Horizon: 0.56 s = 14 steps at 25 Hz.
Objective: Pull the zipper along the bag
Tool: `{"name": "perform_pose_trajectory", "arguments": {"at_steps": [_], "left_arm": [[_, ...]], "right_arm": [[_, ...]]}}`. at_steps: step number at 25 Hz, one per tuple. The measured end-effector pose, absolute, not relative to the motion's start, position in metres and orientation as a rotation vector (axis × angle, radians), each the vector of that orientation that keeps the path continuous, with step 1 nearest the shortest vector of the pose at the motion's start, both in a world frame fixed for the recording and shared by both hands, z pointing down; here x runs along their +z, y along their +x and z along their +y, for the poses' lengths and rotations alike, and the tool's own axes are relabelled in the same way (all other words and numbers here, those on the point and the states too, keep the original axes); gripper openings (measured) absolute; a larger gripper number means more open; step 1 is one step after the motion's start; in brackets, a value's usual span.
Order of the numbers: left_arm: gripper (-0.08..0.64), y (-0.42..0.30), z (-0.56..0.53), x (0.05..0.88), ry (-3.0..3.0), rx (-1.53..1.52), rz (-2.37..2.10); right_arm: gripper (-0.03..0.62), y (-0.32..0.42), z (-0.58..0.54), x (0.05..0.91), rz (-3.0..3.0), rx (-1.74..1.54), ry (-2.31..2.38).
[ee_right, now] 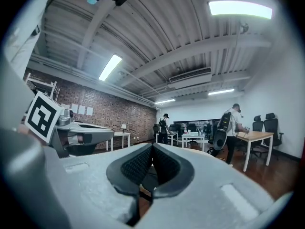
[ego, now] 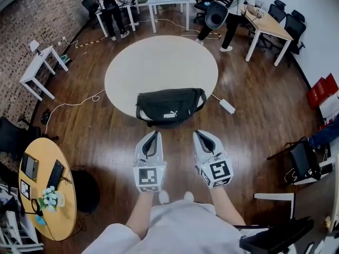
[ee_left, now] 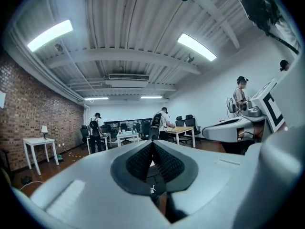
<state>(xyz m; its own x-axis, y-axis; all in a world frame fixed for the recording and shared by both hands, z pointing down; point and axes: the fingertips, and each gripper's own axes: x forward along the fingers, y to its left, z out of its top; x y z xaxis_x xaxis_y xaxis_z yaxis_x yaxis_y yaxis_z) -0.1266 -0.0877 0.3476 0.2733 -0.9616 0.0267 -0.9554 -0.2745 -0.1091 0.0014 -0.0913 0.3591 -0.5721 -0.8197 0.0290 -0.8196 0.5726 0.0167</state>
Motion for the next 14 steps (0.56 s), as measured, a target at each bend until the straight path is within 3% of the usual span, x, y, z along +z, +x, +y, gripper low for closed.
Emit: {"name": "perform_pose_trajectory", "arguments": {"at_steps": [14], "left_arm": [[0.017,-0.171,-0.074,0.344,-2.442,-0.104,1.807]], "right_arm": [[-0.009,-0.051,-0.076,0.344,-2.748,-0.102,1.453]]}}
